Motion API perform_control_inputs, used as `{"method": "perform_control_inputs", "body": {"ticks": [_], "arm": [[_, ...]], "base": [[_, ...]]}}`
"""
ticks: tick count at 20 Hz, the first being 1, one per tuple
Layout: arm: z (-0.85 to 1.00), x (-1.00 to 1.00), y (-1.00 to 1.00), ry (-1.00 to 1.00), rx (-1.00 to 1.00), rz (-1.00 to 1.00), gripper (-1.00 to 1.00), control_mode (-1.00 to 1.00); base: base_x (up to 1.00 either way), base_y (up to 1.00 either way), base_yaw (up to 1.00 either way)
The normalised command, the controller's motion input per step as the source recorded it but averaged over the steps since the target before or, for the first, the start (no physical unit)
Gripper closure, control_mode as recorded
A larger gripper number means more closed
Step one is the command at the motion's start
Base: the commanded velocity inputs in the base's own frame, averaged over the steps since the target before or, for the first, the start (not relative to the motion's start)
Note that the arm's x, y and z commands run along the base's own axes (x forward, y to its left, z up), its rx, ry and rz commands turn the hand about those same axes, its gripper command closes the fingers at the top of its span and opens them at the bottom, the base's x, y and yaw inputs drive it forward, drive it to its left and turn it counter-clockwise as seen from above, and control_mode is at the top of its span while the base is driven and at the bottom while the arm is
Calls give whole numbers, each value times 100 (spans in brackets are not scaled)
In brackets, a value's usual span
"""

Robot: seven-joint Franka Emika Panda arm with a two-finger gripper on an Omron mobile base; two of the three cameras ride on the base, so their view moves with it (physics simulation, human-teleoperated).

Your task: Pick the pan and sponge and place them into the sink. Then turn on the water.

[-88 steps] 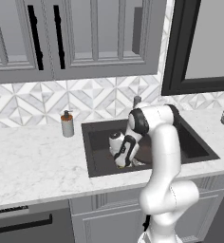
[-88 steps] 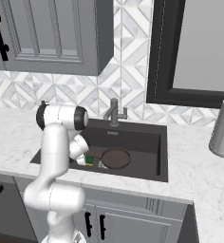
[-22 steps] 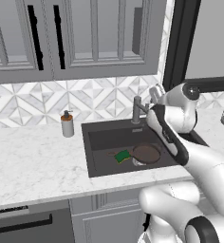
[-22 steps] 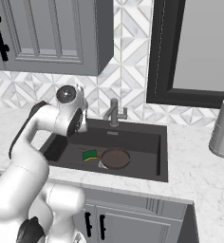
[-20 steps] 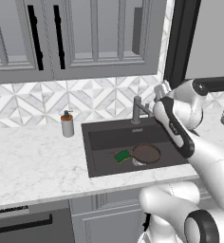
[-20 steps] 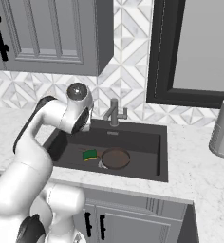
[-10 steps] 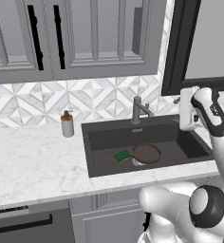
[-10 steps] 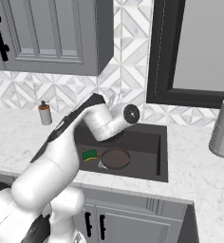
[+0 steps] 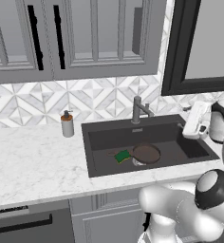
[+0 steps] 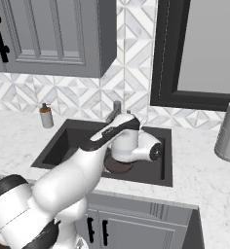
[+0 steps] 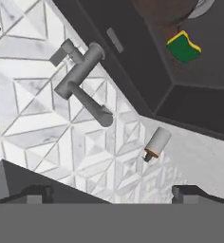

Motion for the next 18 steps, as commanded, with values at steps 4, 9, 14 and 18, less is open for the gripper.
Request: {"method": "perform_control_inputs", "body": {"ticks": [4, 9, 14, 18], "arm": [[-17, 20, -33, 0, 36, -1, -100, -100], [-18, 31, -19, 0, 25, 0, -100, -100], [-27, 38, -4, 2, 17, 0, -100, -100], [-33, 33, -1, 4, 13, 0, -100, -100]], "base": [[0, 0, 0], [0, 0, 0], [0, 0, 0], [0, 0, 0]]}}
